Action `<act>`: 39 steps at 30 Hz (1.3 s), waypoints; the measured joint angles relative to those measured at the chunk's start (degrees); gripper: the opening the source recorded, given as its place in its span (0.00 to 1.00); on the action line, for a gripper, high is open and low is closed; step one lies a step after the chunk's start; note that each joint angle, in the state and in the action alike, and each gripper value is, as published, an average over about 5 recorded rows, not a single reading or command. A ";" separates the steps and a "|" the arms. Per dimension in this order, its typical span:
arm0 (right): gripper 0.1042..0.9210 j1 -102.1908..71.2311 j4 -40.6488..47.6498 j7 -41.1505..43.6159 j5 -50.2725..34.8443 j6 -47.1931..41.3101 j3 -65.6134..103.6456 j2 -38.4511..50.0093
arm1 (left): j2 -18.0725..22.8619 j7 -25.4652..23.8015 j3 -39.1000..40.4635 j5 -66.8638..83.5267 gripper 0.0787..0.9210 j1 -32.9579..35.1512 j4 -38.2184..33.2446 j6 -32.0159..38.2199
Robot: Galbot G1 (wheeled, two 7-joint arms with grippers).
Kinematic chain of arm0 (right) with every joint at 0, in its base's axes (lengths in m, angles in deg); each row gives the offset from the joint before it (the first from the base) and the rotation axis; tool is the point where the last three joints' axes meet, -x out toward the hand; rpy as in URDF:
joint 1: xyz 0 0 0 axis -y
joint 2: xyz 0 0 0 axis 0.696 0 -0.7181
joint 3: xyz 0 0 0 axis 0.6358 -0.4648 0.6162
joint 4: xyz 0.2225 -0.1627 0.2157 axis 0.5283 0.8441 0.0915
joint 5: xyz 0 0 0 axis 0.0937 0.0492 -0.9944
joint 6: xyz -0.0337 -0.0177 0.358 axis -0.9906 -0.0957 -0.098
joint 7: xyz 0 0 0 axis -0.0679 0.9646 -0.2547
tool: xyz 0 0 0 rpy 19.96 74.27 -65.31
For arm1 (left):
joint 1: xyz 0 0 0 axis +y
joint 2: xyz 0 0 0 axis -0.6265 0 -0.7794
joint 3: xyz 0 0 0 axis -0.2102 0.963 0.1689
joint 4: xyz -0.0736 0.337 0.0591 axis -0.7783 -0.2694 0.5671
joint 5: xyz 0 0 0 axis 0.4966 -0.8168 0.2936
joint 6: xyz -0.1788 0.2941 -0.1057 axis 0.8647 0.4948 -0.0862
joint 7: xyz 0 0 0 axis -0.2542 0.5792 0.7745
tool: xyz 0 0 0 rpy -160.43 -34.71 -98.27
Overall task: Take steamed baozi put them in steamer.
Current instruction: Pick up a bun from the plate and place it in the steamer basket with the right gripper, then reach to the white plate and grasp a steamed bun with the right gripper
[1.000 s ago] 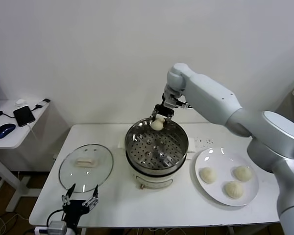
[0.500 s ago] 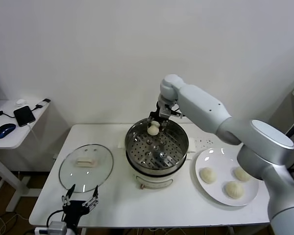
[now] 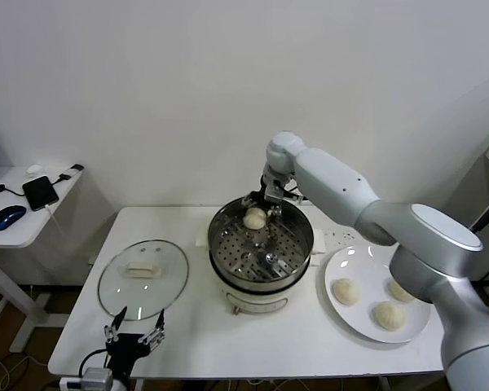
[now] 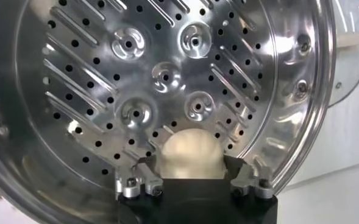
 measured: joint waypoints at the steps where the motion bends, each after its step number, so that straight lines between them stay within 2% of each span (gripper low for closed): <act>1: 0.88 0.33 -0.46 0.54 -1.19 0.00 -0.45 0.35 | 0.00 0.00 0.01 -0.03 0.88 0.02 0.00 0.00; 12: 0.88 6.46 -10.97 5.86 -18.55 -0.38 -4.68 10.10 | 0.00 -0.20 0.42 -0.26 0.88 0.33 -0.52 -0.03; 16: 0.88 7.83 -16.03 7.32 -23.33 -4.04 -4.64 15.62 | 0.00 -0.43 0.52 -0.17 0.88 0.02 -0.76 -0.19; 20: 0.88 8.28 -20.83 8.78 -26.60 -12.86 -3.71 21.40 | 0.00 -0.73 0.53 -0.02 0.88 -0.23 -1.01 -0.39; 30: 0.88 7.45 -30.88 10.58 -30.76 -45.94 -2.03 35.79 | 0.00 -1.46 0.54 0.17 0.88 0.21 -1.22 -0.53; 39: 0.88 -2.82 -39.43 9.92 -28.94 -62.07 4.59 45.42 | -0.41 -1.70 0.84 0.30 0.88 0.85 -2.25 -0.72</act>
